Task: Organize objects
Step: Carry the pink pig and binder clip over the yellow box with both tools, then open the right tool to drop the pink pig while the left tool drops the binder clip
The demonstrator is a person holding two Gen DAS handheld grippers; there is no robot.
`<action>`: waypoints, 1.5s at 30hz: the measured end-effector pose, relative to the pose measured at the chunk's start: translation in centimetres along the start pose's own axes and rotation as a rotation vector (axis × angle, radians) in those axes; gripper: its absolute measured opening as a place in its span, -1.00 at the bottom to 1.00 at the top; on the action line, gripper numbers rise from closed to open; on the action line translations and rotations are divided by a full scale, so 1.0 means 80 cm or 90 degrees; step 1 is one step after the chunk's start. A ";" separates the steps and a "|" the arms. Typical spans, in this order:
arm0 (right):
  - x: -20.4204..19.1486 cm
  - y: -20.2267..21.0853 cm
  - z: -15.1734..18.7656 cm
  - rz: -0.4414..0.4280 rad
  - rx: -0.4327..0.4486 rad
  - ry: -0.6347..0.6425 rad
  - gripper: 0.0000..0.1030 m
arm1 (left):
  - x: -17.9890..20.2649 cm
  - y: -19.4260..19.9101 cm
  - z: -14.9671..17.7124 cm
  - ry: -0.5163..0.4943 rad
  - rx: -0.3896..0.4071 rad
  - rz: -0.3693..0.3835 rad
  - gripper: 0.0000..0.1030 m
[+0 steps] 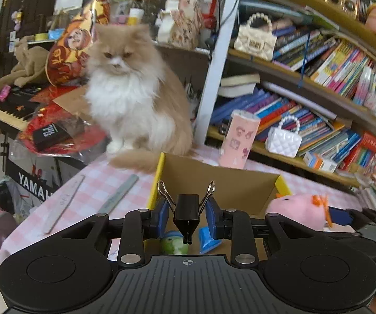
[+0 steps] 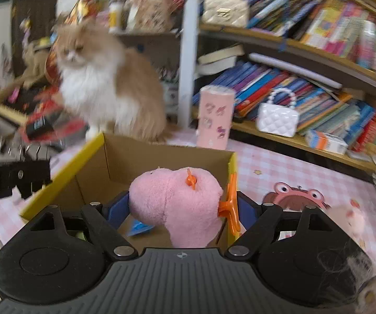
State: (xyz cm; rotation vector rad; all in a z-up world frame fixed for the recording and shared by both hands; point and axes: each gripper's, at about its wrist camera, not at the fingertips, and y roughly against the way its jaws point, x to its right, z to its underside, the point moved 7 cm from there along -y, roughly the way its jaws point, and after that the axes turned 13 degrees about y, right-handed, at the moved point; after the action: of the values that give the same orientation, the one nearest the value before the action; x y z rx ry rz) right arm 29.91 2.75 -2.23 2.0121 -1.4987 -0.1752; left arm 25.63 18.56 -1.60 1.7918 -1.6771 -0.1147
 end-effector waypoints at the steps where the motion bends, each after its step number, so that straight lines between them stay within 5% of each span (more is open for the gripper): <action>1: 0.000 -0.012 0.001 -0.007 -0.009 0.009 0.59 | 0.002 -0.007 0.001 -0.004 -0.005 -0.004 -0.44; 12: -0.022 -0.105 0.017 -0.112 -0.106 0.134 0.59 | 0.011 -0.080 0.023 -0.055 -0.064 -0.053 -0.44; 22: -0.032 -0.111 0.016 -0.146 -0.121 0.189 0.61 | 0.008 -0.101 0.036 -0.061 -0.099 -0.066 -0.40; 24: -0.031 -0.110 0.017 -0.145 -0.122 0.184 0.63 | 0.007 -0.100 0.037 -0.063 -0.103 -0.067 -0.29; 25: -0.031 -0.110 0.016 -0.143 -0.121 0.180 0.63 | 0.007 -0.100 0.037 -0.062 -0.105 -0.067 -0.08; 30: -0.023 -0.105 0.013 -0.130 -0.100 0.141 0.67 | 0.010 -0.081 0.027 -0.054 -0.077 -0.049 0.32; 45: -0.030 -0.001 -0.010 -0.051 0.002 0.093 0.67 | -0.008 0.032 0.004 -0.036 0.022 -0.025 0.49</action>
State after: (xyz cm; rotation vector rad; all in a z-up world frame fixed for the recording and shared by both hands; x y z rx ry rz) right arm 29.51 5.22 -2.23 2.0423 -1.3303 -0.0566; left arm 23.20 19.14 -0.80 1.8639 -1.6934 -0.1554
